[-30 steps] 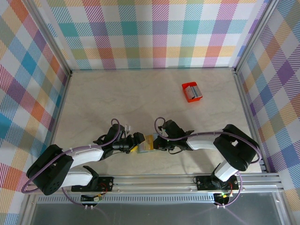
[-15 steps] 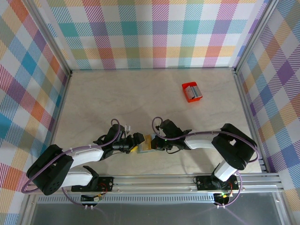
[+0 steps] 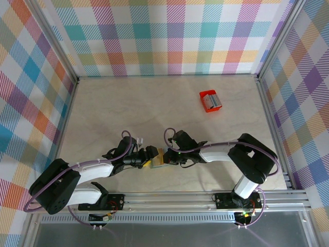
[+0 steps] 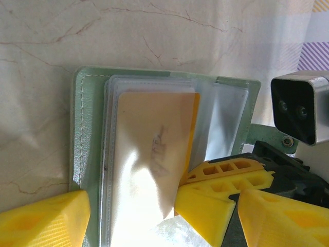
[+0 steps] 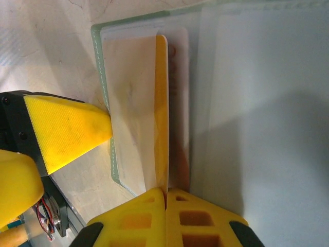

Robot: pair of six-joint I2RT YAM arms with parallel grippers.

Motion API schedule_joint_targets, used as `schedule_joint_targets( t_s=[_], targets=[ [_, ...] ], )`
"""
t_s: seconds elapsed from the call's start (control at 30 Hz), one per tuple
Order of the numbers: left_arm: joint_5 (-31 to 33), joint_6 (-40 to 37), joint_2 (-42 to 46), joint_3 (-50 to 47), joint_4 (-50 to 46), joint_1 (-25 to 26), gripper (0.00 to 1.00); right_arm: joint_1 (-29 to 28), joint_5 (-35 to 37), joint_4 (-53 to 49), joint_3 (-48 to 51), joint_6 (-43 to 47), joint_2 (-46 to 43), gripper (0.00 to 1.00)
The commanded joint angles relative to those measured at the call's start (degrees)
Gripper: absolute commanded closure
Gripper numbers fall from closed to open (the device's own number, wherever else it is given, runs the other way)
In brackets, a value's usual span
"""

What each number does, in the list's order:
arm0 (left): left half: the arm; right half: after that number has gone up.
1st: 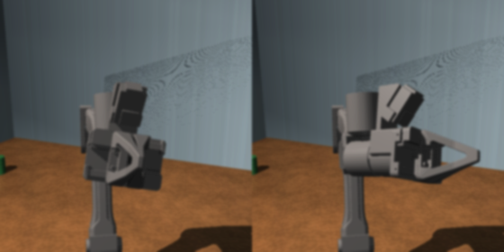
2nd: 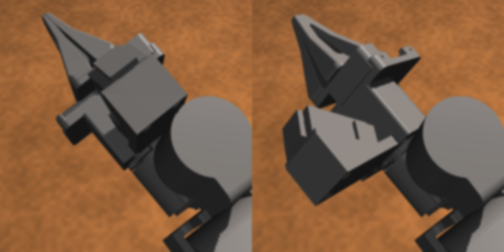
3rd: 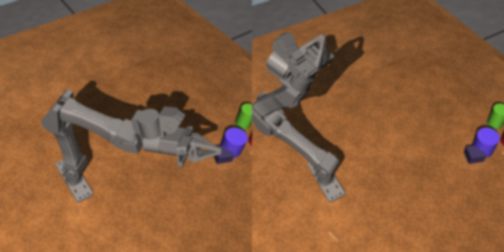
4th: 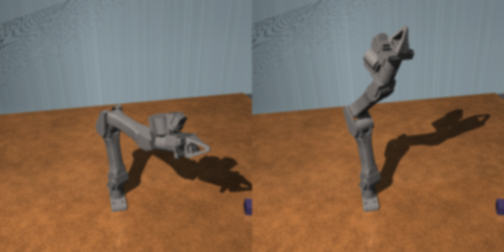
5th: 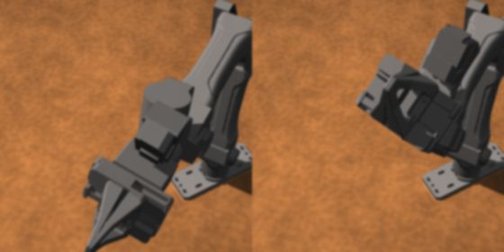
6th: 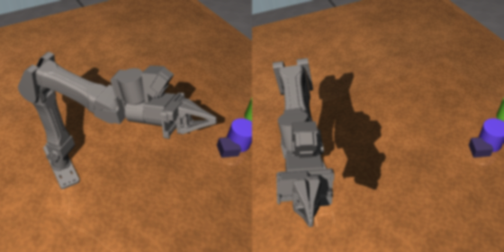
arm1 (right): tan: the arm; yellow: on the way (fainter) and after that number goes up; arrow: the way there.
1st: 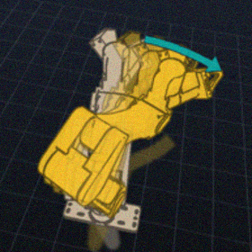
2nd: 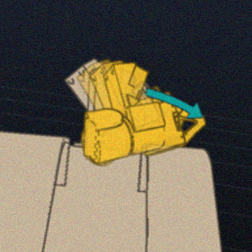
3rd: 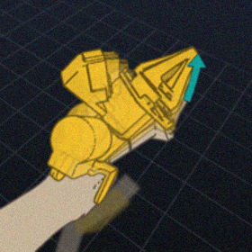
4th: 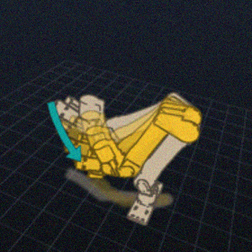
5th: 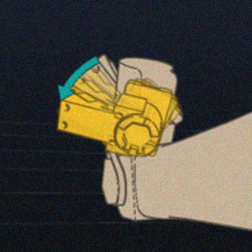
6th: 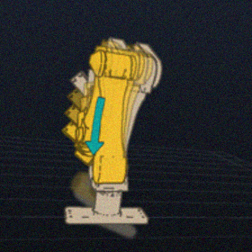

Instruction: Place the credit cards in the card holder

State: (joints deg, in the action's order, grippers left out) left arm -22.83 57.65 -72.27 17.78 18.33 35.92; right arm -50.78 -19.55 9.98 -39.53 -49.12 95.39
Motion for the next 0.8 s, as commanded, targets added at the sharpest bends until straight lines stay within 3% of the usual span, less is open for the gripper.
schedule_joint_targets(
  t_s=[0.0,0.1,0.27,0.3,0.53,0.77],
  targets=[
    [0.7,-0.3,-0.7,-1.2,1.4,0.9,0.24,-1.2,-0.8,-1.4,-0.9,-0.3,1.3,0.98],
    [1.1,-0.2,-0.1,-1.4,0.9,0.9,0.24,-1.2,-0.3,-2.6,-1.1,-0.2,-0.4,0.89],
    [3.1,0.5,1.8,-2.2,-1.0,0.9,0.25,-1.2,5.3,-13.0,-3.3,1.1,-7.0,0.58],
    [3.4,0.8,2.3,-2.5,-1.3,0.9,0.25,-1.0,7.0,-16.0,-3.7,1.1,-8.8,0.56],
    [3.6,-2.5,8.1,-0.2,-8.3,0.2,0.25,1.9,14.0,-30.6,-3.1,-0.2,-24.3,0.54],
    [2.6,-5.9,16.8,2.9,-20.1,-2.3,0.24,5.7,23.5,-45.1,-6.1,1.8,-36.1,0.61]
  ],
)
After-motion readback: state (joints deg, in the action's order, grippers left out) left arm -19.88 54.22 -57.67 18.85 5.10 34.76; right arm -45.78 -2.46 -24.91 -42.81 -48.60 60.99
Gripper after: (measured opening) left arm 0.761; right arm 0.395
